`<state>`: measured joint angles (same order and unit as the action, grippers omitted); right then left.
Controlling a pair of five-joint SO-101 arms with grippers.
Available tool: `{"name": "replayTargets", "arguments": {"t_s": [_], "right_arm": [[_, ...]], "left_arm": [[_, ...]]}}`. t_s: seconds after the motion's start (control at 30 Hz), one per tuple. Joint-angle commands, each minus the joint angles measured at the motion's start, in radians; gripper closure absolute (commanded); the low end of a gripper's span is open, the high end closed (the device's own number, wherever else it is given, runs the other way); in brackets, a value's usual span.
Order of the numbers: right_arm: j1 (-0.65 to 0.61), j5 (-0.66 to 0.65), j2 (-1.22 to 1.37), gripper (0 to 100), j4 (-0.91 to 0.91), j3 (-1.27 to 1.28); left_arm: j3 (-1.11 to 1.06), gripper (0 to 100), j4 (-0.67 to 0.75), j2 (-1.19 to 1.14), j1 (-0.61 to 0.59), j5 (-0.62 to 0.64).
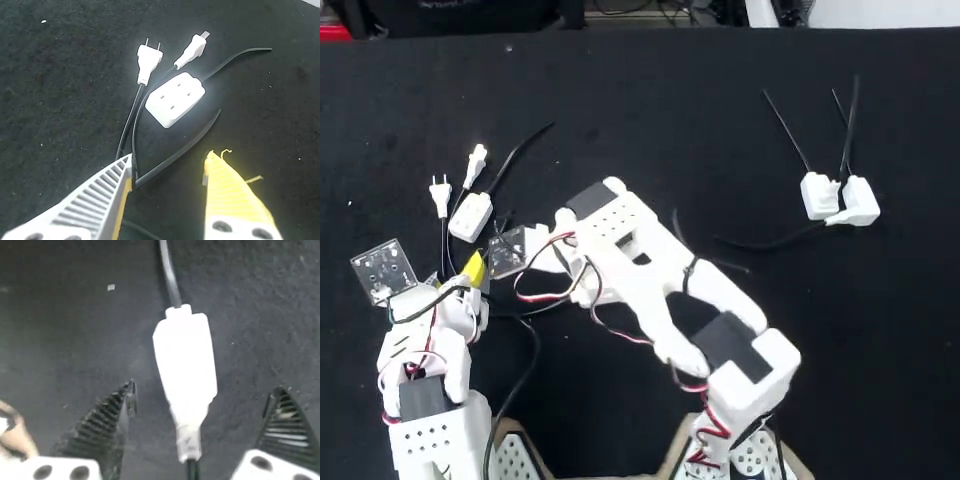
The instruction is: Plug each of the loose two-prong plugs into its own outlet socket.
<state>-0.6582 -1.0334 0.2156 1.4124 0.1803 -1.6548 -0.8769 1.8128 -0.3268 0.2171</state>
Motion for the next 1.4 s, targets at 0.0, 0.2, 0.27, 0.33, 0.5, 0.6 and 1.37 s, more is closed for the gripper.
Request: {"name": "replayTargets", "arguments": {"t_s": [0.0,0.2,0.27,0.33,0.5,0.6,1.37], "right_arm": [[0.029,-0.017,0.053,62.1,-0.071,0.005],[0.032,-0.008,0.197,90.8,-0.075,-0.021],[0.048,0.072,0.222,96.6,-0.087,-0.045],[0.091,0.172,0.197,98.8,-0.066,-0.093],[0.242,0.436,-0.008,98.8,0.086,-0.228],[0.371,0.568,-0.11,98.8,0.209,-0.291],[0.951,0.749,0.562,98.7,0.18,-0.969]], "left_arm": [[0.018,77,0.008,0.008,-0.012,0.008],[0.018,77,0.008,0.008,-0.012,0.008],[0.018,77,0.009,0.008,-0.012,0.008],[0.018,77,0.009,0.008,-0.012,0.008],[0.016,77,0.009,0.008,-0.012,0.008],[0.016,77,0.011,0.008,-0.012,0.008],[0.01,77,0.012,0.008,-0.012,0.008]]}}
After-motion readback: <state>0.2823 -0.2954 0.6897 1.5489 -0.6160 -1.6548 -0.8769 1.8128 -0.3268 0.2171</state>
